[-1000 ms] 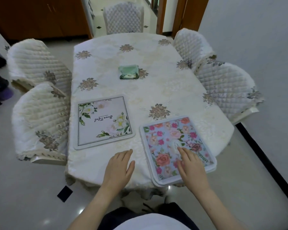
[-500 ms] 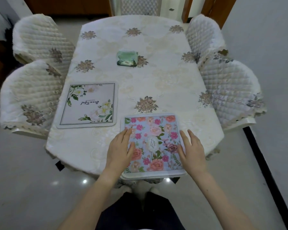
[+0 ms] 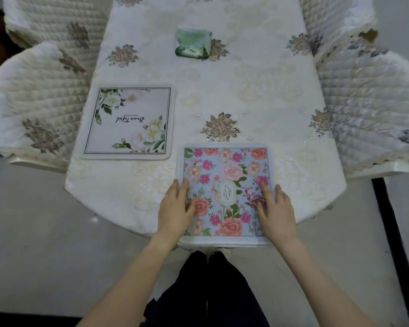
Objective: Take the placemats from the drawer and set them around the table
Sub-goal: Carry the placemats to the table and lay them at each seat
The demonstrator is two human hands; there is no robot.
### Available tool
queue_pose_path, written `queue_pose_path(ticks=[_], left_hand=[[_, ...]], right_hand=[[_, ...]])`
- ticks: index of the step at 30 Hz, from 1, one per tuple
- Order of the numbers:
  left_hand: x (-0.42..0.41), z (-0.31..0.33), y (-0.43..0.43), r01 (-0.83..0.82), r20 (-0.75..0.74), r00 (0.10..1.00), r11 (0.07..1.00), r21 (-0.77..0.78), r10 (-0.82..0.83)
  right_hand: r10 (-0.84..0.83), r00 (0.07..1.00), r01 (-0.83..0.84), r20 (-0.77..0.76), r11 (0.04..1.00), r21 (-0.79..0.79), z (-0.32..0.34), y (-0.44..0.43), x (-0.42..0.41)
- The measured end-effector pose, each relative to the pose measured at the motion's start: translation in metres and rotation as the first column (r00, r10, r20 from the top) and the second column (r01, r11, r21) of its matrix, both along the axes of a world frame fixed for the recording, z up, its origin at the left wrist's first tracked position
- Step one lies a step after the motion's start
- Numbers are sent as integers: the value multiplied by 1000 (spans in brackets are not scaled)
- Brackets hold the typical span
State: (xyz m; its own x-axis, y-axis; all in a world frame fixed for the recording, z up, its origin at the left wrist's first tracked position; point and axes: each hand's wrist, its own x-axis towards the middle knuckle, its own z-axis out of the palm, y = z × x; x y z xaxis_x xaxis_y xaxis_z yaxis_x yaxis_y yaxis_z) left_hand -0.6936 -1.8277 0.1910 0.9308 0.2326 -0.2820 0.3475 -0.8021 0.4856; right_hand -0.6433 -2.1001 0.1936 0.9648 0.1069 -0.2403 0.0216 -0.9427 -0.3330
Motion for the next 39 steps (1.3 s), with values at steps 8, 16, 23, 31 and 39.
queue_pose_path(ticks=[8, 16, 23, 31, 39], left_hand=[[6, 22, 6, -272, 24, 953, 888, -371, 302], [13, 27, 24, -384, -68, 900, 707, -594, 431], [12, 26, 30, -237, -194, 971, 700, -673, 142], [7, 53, 34, -223, -193, 974, 654, -722, 119], [33, 113, 10, -76, -37, 996, 621, -780, 76]], right_hand=[[-182, 983, 185, -36, 975, 125, 11, 8, 0], [-308, 949, 304, -60, 853, 425, 24, 1, -2], [-281, 863, 491, -420, 662, 566, 36, -6, -10], [-336, 831, 556, -443, 521, 648, 56, 2, -37], [-470, 819, 535, -331, 412, 738, 110, -20, -54]])
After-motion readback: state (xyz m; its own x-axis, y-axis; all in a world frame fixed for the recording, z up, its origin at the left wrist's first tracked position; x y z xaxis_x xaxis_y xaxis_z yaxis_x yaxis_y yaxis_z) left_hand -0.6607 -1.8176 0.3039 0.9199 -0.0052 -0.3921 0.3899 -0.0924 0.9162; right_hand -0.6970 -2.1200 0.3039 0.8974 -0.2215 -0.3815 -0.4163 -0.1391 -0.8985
